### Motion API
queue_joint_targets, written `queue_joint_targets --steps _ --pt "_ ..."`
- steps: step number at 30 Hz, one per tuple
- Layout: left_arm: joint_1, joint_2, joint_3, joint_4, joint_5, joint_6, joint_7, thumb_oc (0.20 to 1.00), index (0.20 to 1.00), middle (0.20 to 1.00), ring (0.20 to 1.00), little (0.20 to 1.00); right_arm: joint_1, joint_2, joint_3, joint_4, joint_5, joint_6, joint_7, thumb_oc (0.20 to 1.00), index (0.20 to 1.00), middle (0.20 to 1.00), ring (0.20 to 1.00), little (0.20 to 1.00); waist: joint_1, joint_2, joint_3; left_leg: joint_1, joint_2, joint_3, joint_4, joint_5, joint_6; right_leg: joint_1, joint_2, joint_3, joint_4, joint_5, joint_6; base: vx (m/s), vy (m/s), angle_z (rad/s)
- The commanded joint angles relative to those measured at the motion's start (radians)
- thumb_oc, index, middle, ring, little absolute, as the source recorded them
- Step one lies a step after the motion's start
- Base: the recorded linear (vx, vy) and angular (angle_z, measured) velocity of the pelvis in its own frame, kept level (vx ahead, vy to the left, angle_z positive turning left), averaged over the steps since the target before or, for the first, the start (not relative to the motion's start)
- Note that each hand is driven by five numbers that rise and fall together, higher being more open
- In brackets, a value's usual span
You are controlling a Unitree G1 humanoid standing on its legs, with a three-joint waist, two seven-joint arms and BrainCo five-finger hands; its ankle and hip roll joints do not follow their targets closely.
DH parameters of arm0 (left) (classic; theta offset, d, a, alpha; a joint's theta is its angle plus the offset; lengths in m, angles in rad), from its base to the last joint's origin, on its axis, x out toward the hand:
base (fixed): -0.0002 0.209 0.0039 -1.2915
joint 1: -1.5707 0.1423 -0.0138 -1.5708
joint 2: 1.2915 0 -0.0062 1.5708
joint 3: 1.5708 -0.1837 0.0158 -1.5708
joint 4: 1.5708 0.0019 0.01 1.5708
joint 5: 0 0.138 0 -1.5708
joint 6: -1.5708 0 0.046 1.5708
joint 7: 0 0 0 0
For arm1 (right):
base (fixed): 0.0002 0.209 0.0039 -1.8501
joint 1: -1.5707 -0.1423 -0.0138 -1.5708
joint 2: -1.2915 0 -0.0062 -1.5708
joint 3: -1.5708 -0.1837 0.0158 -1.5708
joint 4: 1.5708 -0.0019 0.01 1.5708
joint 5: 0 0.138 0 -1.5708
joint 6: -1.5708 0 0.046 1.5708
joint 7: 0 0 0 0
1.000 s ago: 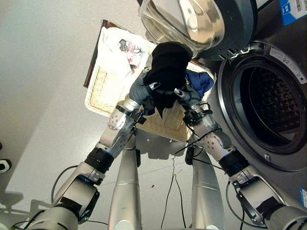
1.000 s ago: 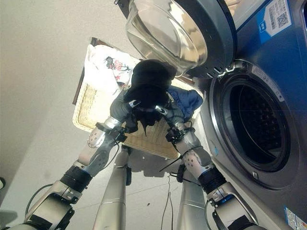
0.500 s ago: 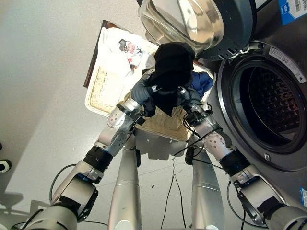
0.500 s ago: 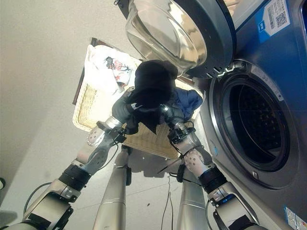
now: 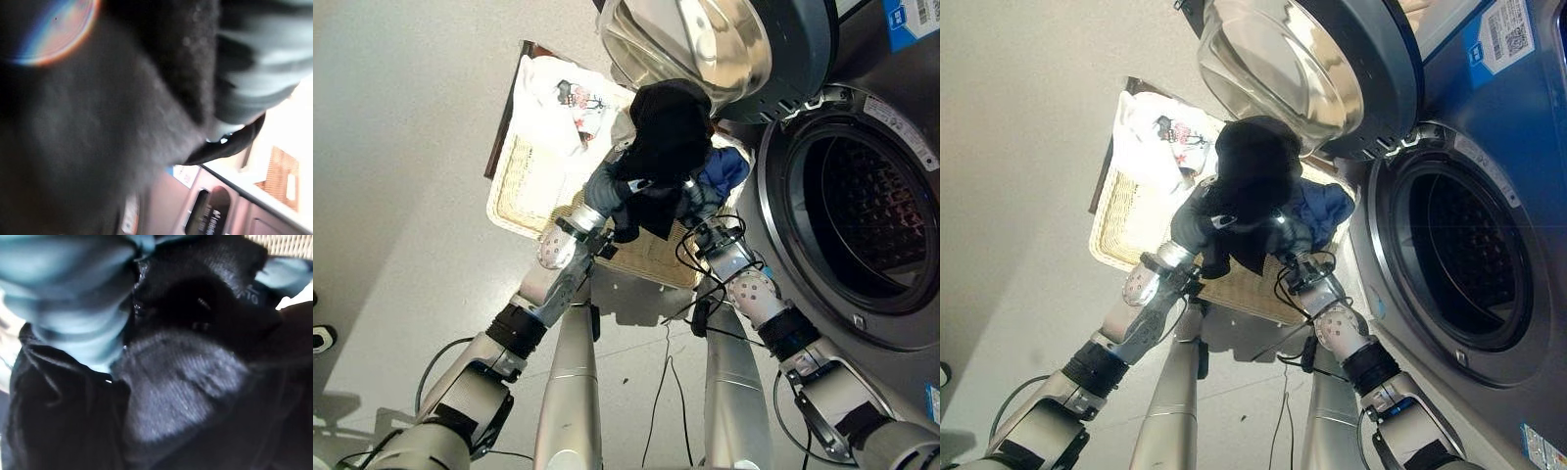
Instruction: Put the clothes into the washing machine.
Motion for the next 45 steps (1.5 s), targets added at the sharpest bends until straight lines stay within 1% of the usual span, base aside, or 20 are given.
queue_joint_targets --steps 1,2,5,6,9,11,12,13,17,21,24,27,34,38,43,45 --pt "-0.041 -0.025 -0.032 -0.082 0.149 -0.02 0.15 1.0 1.0 1.0 1.0 1.0 -0.055 0.048 0.012 -0.104 0.027 -0.002 0.105 0.2 0.2 0.2 0.2 0.2 -0.001 0.031 -0.013 -0.02 -0.117 0.0 -0.01 0.043 0.112 0.061 0.049 -0.105 -0.183 0.155 -0.001 0.0 0.0 0.0" --pt "-0.039 -0.023 -0.031 -0.08 0.157 -0.02 0.16 1.0 1.0 1.0 1.0 1.0 -0.055 0.046 0.01 -0.104 0.03 -0.003 0.107 0.2 0.2 0.2 0.2 0.2 -0.001 0.031 -0.013 -0.02 -0.117 -0.001 -0.011 0.043 0.111 0.061 0.049 -0.105 -0.183 0.155 -0.001 0.0 0.0 0.0" --pt "-0.037 0.014 -0.008 -0.038 0.325 -0.002 0.374 1.0 1.0 1.0 1.0 1.0 -0.056 0.032 -0.022 -0.099 0.089 -0.033 0.136 0.2 0.2 0.2 0.2 0.2 0.004 0.031 -0.013 -0.023 -0.117 -0.005 -0.013 0.045 0.11 0.062 0.049 -0.11 -0.186 0.154 0.002 0.0 -0.011 0.0" --pt "-0.036 0.018 -0.005 -0.033 0.348 0.0 0.398 1.0 1.0 1.0 1.0 1.0 -0.056 0.03 -0.027 -0.099 0.097 -0.034 0.139 0.2 0.2 0.2 0.2 0.2 0.005 0.031 -0.013 -0.023 -0.117 -0.005 -0.013 0.045 0.11 0.062 0.049 -0.11 -0.185 0.154 0.002 0.0 0.0 0.0" --pt "-0.04 0.049 0.016 -0.012 0.521 0.025 0.569 1.0 1.0 1.0 1.0 1.0 -0.061 0.018 -0.051 -0.105 0.139 -0.061 0.16 0.2 0.2 0.2 0.2 0.2 0.009 0.032 -0.013 -0.028 -0.117 -0.008 -0.01 0.045 0.109 0.059 0.048 -0.115 -0.183 0.153 0.002 0.0 0.0 0.0" --pt "-0.042 0.072 0.03 -0.005 0.634 0.033 0.676 1.0 1.0 1.0 1.0 1.0 -0.053 0.017 -0.068 -0.12 0.165 -0.062 0.177 0.2 0.2 0.2 0.2 0.2 0.01 0.03 -0.013 -0.025 -0.116 -0.007 -0.014 0.046 0.109 0.062 0.05 -0.117 -0.183 0.15 0.003 0.0 0.0 0.0" --pt "-0.042 0.076 0.033 -0.005 0.646 0.036 0.688 1.0 1.0 1.0 1.0 1.0 -0.051 0.017 -0.07 -0.124 0.169 -0.063 0.179 0.2 0.2 0.2 0.2 0.2 0.011 0.03 -0.013 -0.024 -0.116 -0.007 -0.015 0.046 0.109 0.063 0.05 -0.117 -0.183 0.15 0.003 0.0 0.0 0.0" --pt "-0.039 0.083 0.045 -0.003 0.666 0.045 0.731 1.0 1.0 1.0 1.0 1.0 -0.044 0.015 -0.075 -0.136 0.183 -0.066 0.19 0.2 0.2 0.2 0.2 0.2 0.011 0.029 -0.013 -0.023 -0.115 -0.006 -0.016 0.046 0.108 0.066 0.05 -0.118 -0.184 0.147 0.003 0.0 0.0 0.0" --pt "-0.033 0.085 0.065 0.012 0.735 0.071 0.817 1.0 1.0 1.0 1.0 1.0 -0.031 0.027 -0.081 -0.162 0.19 -0.082 0.203 0.2 0.2 0.2 0.2 0.2 0.013 0.026 -0.013 -0.026 -0.113 -0.007 -0.014 0.045 0.105 0.062 0.049 -0.121 -0.179 0.145 0.005 0.0 0.0 0.0" --pt "-0.035 0.083 0.075 0.022 0.776 0.103 0.866 1.0 1.0 1.0 1.0 1.0 -0.024 0.041 -0.086 -0.184 0.202 -0.101 0.21 0.2 0.2 0.2 0.2 0.2 0.014 0.028 -0.013 -0.026 -0.114 -0.007 -0.016 0.047 0.103 0.061 0.048 -0.123 -0.178 0.144 0.007 0.0 0.0 0.0" --pt "-0.038 0.083 0.077 0.04 0.786 0.116 0.872 1.0 1.0 1.0 1.0 1.0 -0.024 0.049 -0.093 -0.195 0.22 -0.114 0.223 0.2 0.2 0.2 0.2 0.2 0.014 0.029 -0.013 -0.027 -0.112 -0.006 -0.016 0.047 0.101 0.062 0.046 -0.124 -0.176 0.143 0.01 0.0 0.0 0.0" --pt "-0.04 0.083 0.075 0.05 0.782 0.14 0.862 1.0 1.0 1.0 1.0 1.0 -0.025 0.053 -0.101 -0.206 0.238 -0.119 0.237 0.2 0.2 0.2 0.2 0.2 0.013 0.03 -0.013 -0.03 -0.112 -0.003 -0.014 0.046 0.101 0.057 0.047 -0.124 -0.174 0.143 0.011 0.0 0.0 0.0" --pt "-0.034 0.083 0.065 0.066 0.772 0.17 0.838 1.0 1.0 1.0 1.0 1.0 -0.016 0.055 -0.109 -0.237 0.289 -0.108 0.295 0.2 0.2 0.2 0.2 0.2 0.009 0.029 -0.013 -0.031 -0.11 0.0 -0.016 0.046 0.1 0.056 0.047 -0.123 -0.174 0.144 0.015 0.0 0.0 0.0" --pt "-0.03 0.089 0.066 0.081 0.754 0.18 0.839 1.0 1.0 1.0 1.0 1.0 -0.014 0.051 -0.113 -0.251 0.253 -0.119 0.329 0.2 0.2 0.2 0.2 0.2 0.009 0.03 -0.013 -0.032 -0.11 -0.001 -0.016 0.047 0.098 0.056 0.047 -0.125 -0.174 0.144 0.016 0.0 0.0 0.0" --pt "-0.022 0.085 0.079 0.129 0.663 0.144 0.853 1.0 1.0 1.0 1.0 1.0 -0.019 0.036 -0.119 -0.239 0.224 -0.137 0.381 0.2 0.2 0.2 0.2 0.2 0.008 0.027 -0.013 -0.031 -0.109 0.0 -0.017 0.048 0.097 0.056 0.049 -0.123 -0.175 0.145 0.017 0.0 0.0 0.0" --pt "-0.019 0.072 0.095 0.186 0.629 0.117 0.886 1.0 1.0 1.0 1.0 1.0 -0.018 0.028 -0.128 -0.207 0.226 -0.159 0.401 0.2 0.2 0.2 0.2 0.2 0.004 0.023 -0.013 -0.031 -0.105 0.002 -0.013 0.047 0.094 0.055 0.052 -0.12 -0.17 0.144 0.017 0.0 0.0 0.0"
